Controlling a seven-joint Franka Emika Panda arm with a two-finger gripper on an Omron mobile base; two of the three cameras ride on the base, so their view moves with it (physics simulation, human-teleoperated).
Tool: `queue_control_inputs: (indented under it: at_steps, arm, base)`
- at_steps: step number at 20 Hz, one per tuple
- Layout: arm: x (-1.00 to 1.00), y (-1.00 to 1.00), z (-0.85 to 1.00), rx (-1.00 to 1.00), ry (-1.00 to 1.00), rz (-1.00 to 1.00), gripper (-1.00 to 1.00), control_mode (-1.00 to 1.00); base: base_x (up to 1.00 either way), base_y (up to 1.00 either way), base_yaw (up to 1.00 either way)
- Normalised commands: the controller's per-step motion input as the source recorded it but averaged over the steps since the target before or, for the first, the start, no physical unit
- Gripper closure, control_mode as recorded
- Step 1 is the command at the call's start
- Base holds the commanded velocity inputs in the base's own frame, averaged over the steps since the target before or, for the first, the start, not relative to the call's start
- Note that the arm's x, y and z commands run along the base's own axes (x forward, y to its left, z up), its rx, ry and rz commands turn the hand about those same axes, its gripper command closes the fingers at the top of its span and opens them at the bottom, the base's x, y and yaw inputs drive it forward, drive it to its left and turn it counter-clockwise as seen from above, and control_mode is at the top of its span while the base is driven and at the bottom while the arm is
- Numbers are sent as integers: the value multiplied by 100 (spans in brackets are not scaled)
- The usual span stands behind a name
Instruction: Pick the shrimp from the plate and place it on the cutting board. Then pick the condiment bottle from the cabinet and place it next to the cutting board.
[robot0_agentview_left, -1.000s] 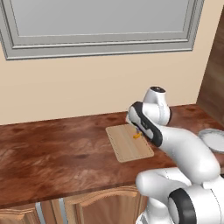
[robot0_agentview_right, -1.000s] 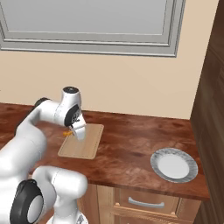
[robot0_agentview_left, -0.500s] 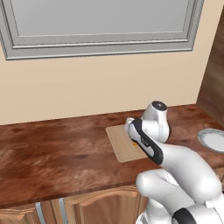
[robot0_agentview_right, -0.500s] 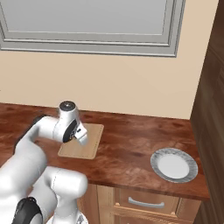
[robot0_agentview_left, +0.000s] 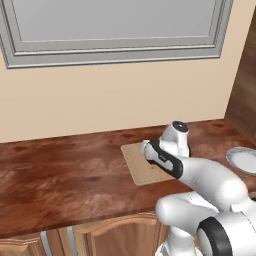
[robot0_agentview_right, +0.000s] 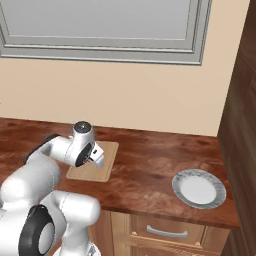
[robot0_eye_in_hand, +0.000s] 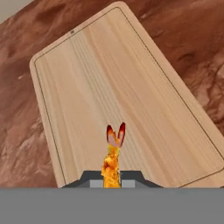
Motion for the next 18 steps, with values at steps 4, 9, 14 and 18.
queue_control_inputs:
  at_steps: [4,9,14,18]
  arm:
    - [47,0,-5,-5,21,7,100,-100]
    - [35,0,-5,-6,21,5,100,-100]
    - [31,2,-9,-5,15,6,100,-100]
    - [18,6,-29,-6,4,8,100,-100]
  base:
    - [0,0,0]
    - [0,0,0]
    - [0,0,0]
    - [0,0,0]
